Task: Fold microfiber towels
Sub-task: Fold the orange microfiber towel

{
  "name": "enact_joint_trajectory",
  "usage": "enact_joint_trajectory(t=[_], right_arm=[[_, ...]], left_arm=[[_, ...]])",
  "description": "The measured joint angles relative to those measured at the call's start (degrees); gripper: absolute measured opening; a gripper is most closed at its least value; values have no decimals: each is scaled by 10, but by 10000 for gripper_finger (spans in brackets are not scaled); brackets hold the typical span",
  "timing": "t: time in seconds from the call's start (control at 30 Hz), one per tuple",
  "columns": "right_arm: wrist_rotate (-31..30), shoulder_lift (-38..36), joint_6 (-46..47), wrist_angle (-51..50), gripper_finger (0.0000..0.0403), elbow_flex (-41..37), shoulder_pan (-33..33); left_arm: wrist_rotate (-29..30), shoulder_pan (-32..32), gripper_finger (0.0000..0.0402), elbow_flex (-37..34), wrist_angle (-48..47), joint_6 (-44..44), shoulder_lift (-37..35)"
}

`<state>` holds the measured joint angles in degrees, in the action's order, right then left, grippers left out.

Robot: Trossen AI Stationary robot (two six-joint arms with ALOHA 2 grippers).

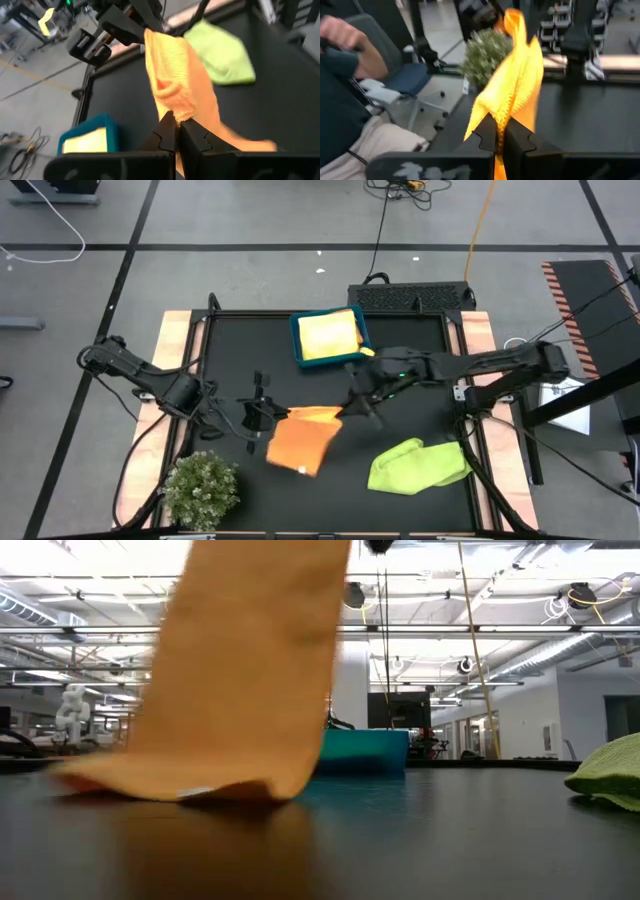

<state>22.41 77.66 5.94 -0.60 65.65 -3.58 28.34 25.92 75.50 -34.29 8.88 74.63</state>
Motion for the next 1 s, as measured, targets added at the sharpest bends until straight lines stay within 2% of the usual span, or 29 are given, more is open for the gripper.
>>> enact_joint_trajectory(t=[0.17,0.4,0.67,0.87,1.0], right_arm=[[-25,-42,15,-22,2,0,-37],[-73,-28,35,-37,2,0,-88],[-73,-33,67,-4,2,0,-123],[-77,-43,78,-7,2,10,-112],[-81,-43,84,-43,2,10,-82]], left_arm=[[-18,11,5,0,69,0,0],[-24,30,5,0,124,-21,13],[-28,68,7,0,156,-79,40],[6,71,5,0,155,-82,30],[25,40,8,1,96,-88,26]])
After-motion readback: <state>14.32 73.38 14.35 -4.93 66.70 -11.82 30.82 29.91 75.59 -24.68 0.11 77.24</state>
